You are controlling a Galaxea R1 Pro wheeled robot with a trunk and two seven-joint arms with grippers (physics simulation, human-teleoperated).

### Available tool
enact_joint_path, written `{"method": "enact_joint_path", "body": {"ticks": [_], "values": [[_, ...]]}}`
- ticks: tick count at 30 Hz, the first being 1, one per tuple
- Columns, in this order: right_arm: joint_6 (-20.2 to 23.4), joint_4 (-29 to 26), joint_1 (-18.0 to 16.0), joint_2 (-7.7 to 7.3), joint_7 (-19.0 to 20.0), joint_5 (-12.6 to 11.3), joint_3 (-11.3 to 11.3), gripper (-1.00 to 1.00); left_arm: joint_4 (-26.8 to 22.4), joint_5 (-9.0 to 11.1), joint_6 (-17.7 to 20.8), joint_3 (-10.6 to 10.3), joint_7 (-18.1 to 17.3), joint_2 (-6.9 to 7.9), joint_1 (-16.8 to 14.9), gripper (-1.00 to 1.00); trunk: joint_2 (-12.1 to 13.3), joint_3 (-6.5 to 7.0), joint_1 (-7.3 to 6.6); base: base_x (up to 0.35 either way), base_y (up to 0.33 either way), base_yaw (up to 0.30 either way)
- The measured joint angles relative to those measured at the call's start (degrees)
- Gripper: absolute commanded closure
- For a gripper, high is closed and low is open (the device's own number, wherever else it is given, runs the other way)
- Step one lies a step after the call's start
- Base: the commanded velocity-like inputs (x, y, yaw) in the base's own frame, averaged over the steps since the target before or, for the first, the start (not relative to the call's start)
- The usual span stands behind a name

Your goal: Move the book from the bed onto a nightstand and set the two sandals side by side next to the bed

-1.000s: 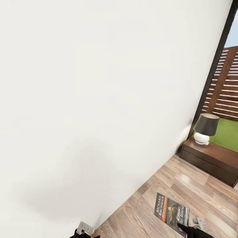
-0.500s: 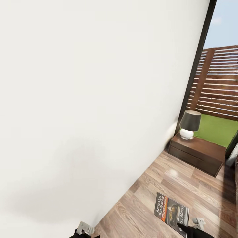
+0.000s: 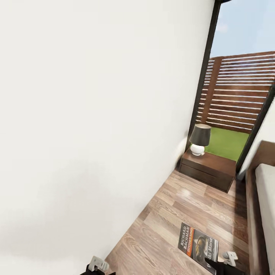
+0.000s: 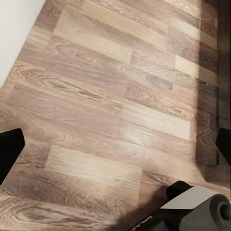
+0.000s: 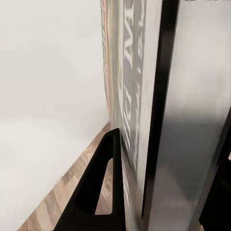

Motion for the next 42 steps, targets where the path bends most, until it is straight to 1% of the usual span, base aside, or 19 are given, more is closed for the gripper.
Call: {"method": "enact_joint_path", "body": {"ticks": [25,31,42], "values": [[0.0,0.0,0.0,0.0,0.0,0.0,0.0,1.0,0.0,0.0,0.0,0.0,0.0,0.0,0.0,-1.0,0.0,-0.6,0.0,0.0,0.0,-0.271],[0.0,0.0,0.0,0.01,0.0,0.0,-0.1,1.0,0.0,0.0,0.0,0.0,0.0,0.01,0.0,-1.0,0.0,-0.67,-0.01,0.072,0.0,-0.079],[0.0,0.0,0.0,0.01,0.2,0.0,-0.1,1.0,0.0,0.0,0.0,0.0,0.0,0.0,0.0,-1.0,0.0,-0.68,-0.03,0.309,0.0,-0.003]]}}
